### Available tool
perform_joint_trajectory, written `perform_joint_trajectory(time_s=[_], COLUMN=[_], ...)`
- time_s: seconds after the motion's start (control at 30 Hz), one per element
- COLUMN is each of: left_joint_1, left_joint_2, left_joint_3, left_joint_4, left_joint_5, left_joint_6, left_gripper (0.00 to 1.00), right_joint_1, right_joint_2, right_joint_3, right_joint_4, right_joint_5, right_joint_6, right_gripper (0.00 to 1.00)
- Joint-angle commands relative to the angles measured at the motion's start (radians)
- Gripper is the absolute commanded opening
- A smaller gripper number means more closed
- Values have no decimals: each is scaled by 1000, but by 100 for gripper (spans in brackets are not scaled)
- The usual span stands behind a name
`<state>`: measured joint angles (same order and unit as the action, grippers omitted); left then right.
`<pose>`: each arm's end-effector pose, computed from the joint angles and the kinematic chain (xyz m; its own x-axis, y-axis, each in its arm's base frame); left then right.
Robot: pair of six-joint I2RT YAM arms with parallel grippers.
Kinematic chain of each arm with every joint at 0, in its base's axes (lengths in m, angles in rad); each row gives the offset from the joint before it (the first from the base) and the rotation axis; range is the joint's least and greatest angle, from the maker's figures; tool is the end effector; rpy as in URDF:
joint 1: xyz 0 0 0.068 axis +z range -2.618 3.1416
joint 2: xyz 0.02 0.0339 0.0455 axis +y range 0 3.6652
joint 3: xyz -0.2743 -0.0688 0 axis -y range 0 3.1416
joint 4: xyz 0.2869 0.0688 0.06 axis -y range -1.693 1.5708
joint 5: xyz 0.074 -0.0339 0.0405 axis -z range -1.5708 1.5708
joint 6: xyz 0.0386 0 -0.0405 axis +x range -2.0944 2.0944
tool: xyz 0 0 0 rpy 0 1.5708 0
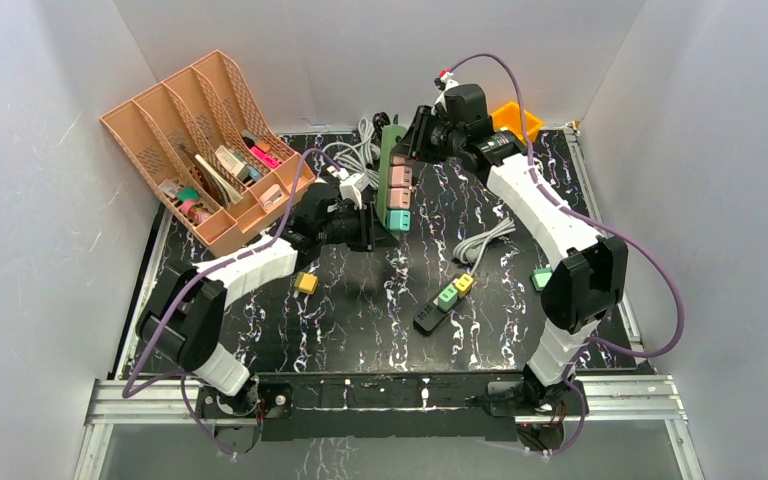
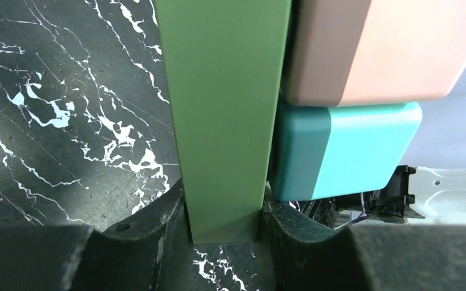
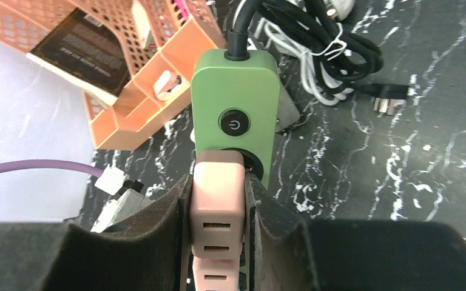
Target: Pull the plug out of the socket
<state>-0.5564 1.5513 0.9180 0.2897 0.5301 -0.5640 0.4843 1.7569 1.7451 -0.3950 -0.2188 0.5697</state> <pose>0.3145 -0.2186 0.2302 -0.7014 -0.1069 -0.7047 0.5738 0.5018 -0.6473 0.4040 0.2220 0.3955 -0.6352 0.2608 -0.7270 -0.3424 0.7487 0.5677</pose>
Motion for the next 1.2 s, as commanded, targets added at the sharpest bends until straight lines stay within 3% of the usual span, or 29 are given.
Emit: perform_joint_trajectory(time_s=[0.0,0.07,0.17,0.23,0.33,0.4,0.47,0.53,0.6,0.7,0.77,0.83,0.97,1.03,1.07,1.17], left_joint_1=[21,28,34,37,45,47,50,50,52,52,52,52,52,52,52,55], left_joint_2=[36,61,96,113,121,125,130,139,150,169,183,196,203,200,200,202], left_joint_3=[80,92,117,127,127,127,129,135,145,161,175,189,210,215,217,231], left_joint_4=[30,33,16,13,16,13,8,1,-12,-23,-28,-35,-52,-62,-65,-78], left_joint_5=[-59,-53,-47,-43,-47,-58,-61,-67,-71,-77,-78,-81,-90,-96,-100,-103], left_joint_6=[-58,-86,-100,-100,-90,-80,-71,-65,-62,-65,-68,-69,-61,-53,-52,-39], left_gripper=[0,0,0,0,0,0,0,0,0,0,0,0,0,0,0,0], right_joint_1=[93,138,143,100,-54,-145,-184,-164,-41,144,185,159,-128,-240,-261,-225], right_joint_2=[-42,-50,-83,-113,-160,-184,-191,-189,-183,-156,-147,-171,-277,-296,-296,-291], right_joint_3=[143,147,98,42,-125,-213,-224,-143,-41,53,52,3,-242,-360,-375,-295], right_joint_4=[-84,-116,-73,-5,220,342,325,130,-54,-185,-204,-170,104,283,296,123], right_joint_5=[168,300,259,94,-319,-433,-437,-293,73,570,691,587,-171,-399,-417,-251], right_joint_6=[-35,-82,-108,-93,92,205,177,41,-121,-290,-325,-306,-58,100,114,-48], right_gripper=[0,0,0,0,0,0,0,0,0,0,0,0,0,0,0,0])
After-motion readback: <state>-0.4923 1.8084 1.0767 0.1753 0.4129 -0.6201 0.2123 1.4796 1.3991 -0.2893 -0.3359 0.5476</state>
